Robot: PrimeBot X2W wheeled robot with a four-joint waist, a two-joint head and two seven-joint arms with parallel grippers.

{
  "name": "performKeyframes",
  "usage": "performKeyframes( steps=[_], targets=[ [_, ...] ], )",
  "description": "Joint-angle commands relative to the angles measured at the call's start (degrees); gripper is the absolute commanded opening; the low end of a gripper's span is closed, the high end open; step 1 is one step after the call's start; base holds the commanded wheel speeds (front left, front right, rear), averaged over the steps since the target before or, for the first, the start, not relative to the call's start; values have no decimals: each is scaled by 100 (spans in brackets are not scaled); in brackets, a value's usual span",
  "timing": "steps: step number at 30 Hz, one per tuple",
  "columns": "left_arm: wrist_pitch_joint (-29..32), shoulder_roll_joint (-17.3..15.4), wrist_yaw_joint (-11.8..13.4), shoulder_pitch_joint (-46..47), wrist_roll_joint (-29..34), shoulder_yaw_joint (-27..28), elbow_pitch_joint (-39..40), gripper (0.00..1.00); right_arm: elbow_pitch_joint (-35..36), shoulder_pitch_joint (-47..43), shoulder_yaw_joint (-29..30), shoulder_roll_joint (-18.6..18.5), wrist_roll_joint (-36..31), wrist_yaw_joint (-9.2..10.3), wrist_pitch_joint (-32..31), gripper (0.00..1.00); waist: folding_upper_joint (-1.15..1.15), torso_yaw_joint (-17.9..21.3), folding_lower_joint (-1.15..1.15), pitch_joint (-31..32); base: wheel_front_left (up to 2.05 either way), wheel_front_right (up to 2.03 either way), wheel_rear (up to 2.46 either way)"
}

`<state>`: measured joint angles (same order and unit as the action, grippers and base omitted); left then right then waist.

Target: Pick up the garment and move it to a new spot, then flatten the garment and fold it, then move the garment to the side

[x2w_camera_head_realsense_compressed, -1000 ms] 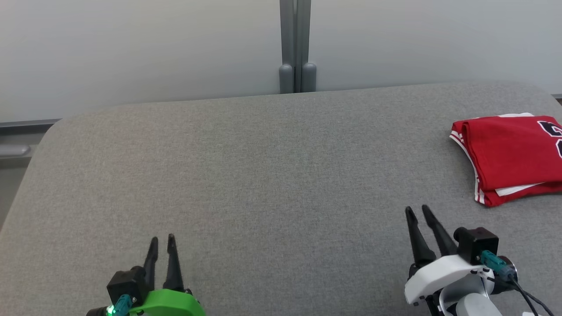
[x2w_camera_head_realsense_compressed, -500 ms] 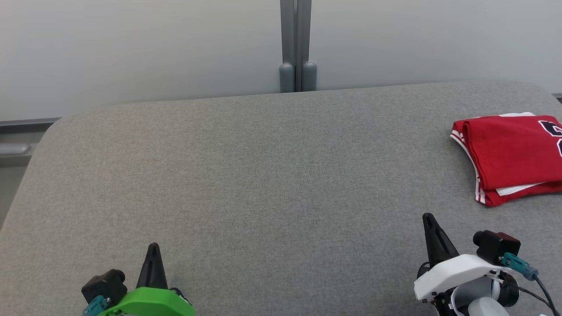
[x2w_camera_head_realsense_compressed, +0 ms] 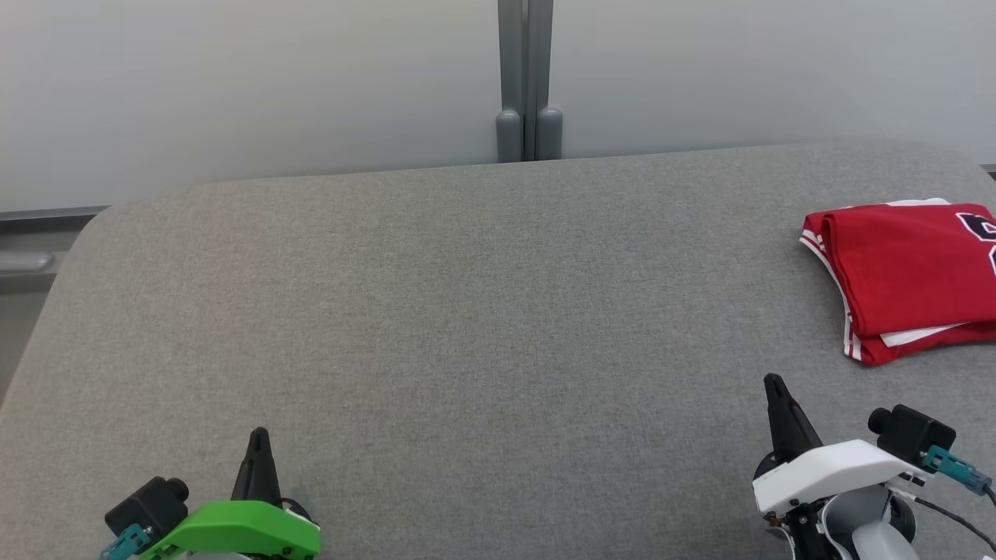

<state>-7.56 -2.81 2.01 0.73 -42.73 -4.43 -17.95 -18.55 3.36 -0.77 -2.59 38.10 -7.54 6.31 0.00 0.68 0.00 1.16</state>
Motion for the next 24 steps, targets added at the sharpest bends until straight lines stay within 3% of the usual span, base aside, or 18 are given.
performKeyframes(
  steps=[1,24],
  targets=[
    [42,-9,-57,206,-186,60,101,0,113,167,41,-17,211,2,-43,0,0,-1,0,-2,0,0,0],
    [490,-11,-352,337,-1734,403,204,0,236,225,270,-25,1899,4,-448,0,0,-17,0,-33,0,0,0]
  ],
)
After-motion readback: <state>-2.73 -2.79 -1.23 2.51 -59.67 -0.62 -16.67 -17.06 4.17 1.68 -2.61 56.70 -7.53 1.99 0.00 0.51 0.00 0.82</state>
